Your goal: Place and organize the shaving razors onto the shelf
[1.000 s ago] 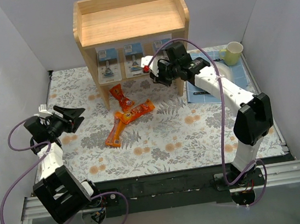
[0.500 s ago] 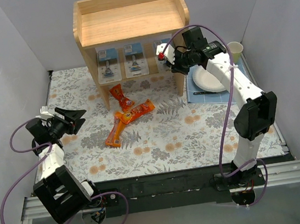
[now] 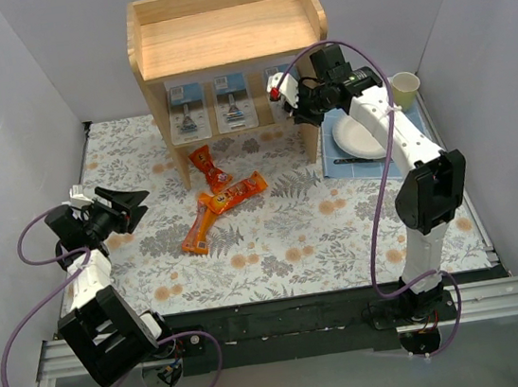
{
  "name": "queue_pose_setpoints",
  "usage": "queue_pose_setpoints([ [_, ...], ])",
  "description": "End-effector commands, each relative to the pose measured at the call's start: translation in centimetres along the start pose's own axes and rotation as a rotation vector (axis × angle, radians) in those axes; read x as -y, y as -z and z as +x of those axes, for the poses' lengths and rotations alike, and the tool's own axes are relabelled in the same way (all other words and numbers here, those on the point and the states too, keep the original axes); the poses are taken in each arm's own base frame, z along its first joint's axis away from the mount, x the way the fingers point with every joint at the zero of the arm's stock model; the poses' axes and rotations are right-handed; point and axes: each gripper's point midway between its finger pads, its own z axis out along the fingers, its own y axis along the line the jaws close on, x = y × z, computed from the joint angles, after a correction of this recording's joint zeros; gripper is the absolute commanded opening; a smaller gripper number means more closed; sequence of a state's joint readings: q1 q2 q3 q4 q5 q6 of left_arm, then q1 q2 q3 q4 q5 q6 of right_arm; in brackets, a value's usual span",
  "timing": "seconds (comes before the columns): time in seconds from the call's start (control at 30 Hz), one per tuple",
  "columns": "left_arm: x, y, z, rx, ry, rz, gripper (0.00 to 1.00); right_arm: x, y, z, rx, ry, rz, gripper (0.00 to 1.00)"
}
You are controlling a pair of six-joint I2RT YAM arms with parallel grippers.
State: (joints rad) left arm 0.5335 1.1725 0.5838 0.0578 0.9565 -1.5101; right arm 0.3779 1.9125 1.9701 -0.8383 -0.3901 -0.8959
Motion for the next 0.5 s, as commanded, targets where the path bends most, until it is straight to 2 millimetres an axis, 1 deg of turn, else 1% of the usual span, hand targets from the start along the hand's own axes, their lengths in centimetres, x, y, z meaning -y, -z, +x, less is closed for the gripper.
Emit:
queue_pose_setpoints([
  [0.0,0.5,0.1,-0.6,0.020,-0.036,0.010,0.61,1.5,1.3,-1.1,0.063,0.024,0.107,0.01],
  [0.03,0.4,0.1,-0.5,0.018,-0.034,0.009,0.61,1.5,1.1,-1.0,0.070,0.031,0.117,0.01],
  [0.07,0.5,0.1,-0.5,0.018,-0.034,0.010,0.61,1.8,1.1,-1.5,0.092,0.044,0.139,0.01],
  [0.2,0.4,0.1,-0.7,0.021,-0.036,0.010,0.61,1.3,0.7,-1.1,0.100,0.030,0.130,0.01],
  [0.23,0.5,0.1,-0.6,0.020,-0.037,0.010,0.61,1.5,0.8,-1.3,0.103,0.024,0.135,0.01],
  [0.3,0.6,0.1,-0.7,0.021,-0.036,0.012,0.61,1.2,0.9,-1.5,0.104,0.007,0.121,0.01],
  [0.37,0.8,0.1,-0.7,0.016,-0.040,0.018,0.61,1.2,1.4,-2.1,0.116,0.003,0.117,0.01],
  [0.4,0.9,0.1,-0.7,0.016,-0.043,0.020,0.61,0.7,2.0,-2.5,0.128,0.006,0.104,0.01],
  [0.47,1.1,0.1,-0.8,0.013,-0.047,0.025,0.61,-0.3,2.5,-2.8,0.144,-0.021,0.082,0.01],
])
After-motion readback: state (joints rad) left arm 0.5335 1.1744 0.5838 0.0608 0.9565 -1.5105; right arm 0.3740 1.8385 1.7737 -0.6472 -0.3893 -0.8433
